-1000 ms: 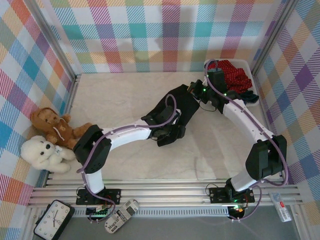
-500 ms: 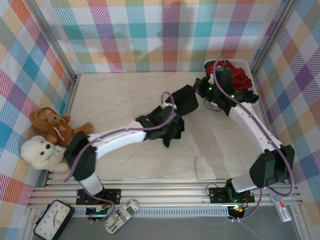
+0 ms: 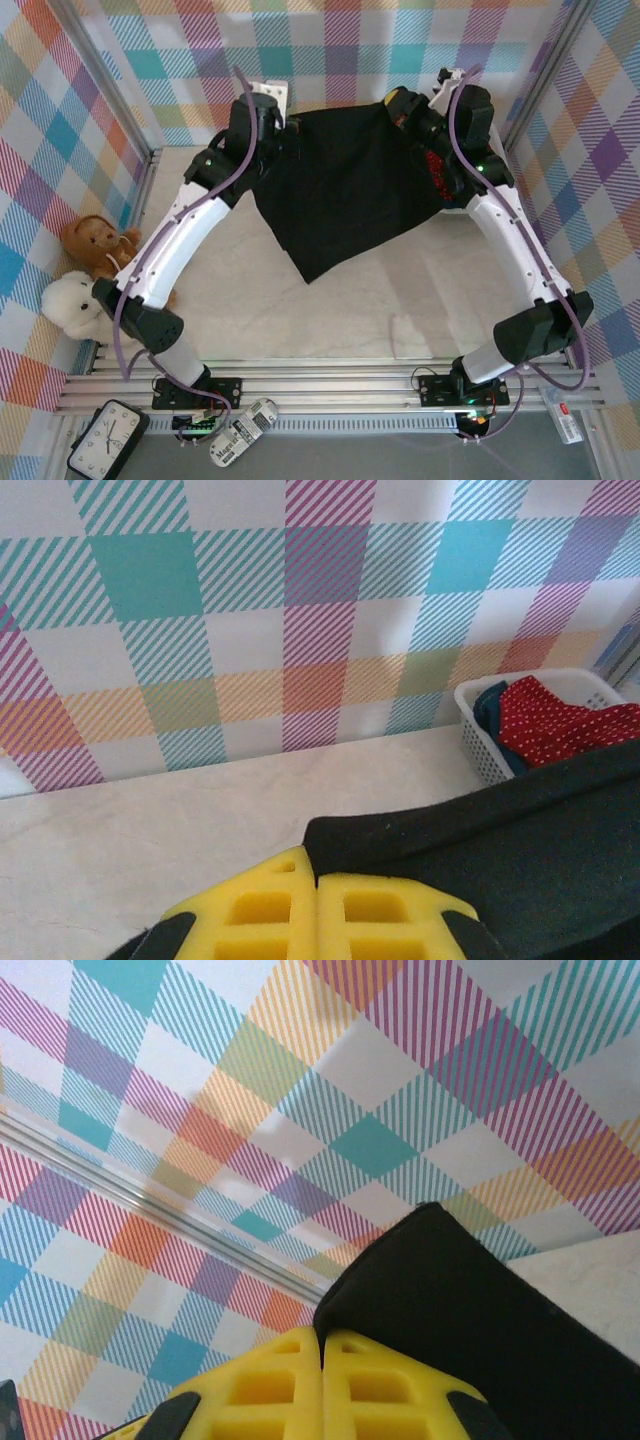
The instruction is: Fold and stack the skirts
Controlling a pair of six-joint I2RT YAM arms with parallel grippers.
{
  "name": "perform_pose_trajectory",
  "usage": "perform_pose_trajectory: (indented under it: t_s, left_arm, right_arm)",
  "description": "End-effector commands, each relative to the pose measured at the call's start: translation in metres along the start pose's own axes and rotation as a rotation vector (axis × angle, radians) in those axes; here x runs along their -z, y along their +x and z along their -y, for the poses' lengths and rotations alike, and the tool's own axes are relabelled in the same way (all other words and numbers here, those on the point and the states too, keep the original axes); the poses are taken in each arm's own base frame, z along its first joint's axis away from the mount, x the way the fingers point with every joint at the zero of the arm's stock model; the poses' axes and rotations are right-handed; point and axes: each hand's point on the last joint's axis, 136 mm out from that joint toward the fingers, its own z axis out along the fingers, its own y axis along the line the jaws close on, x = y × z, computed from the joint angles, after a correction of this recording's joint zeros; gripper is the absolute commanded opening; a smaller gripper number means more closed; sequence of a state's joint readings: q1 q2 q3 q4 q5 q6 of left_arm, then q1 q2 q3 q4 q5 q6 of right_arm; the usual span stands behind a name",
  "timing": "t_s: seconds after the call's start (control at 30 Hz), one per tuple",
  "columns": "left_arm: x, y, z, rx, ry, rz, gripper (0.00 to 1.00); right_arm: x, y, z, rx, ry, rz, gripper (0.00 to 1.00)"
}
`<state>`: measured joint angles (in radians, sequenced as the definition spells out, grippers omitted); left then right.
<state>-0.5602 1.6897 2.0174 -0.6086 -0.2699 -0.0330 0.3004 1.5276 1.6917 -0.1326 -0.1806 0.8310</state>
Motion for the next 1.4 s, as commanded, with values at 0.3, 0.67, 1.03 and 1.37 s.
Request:
perform_pose_trajectory:
  t_s: [0.3, 0.67, 1.03, 1.37]
  left_arm:
    - [0.08, -0.014, 0.004, -0.09, 0.148, -0.009, 0.0]
    - [0.07, -0.015, 0.013, -0.011, 0.236, -0.077, 0.0]
    - [-0.13, 0.058, -0.085, 0.064, 0.045, -0.324, 0.62]
    - [-0.129, 0.115, -0.107, 0.272, -0.047, -0.447, 1.0]
  right_arm:
    - [0.065, 0.027, -0.045, -0.033, -0.202, -0.083, 0.0]
    - [0.059, 0.033, -0.031, -0.07, -0.186, -0.064, 0.0]
    - [-0.117, 0.068, 0.137, -0.054, 0.16, -0.152, 0.4]
    - [-0.122, 0.174, 0.188, -0.061, 0.289, -0.44, 0.99]
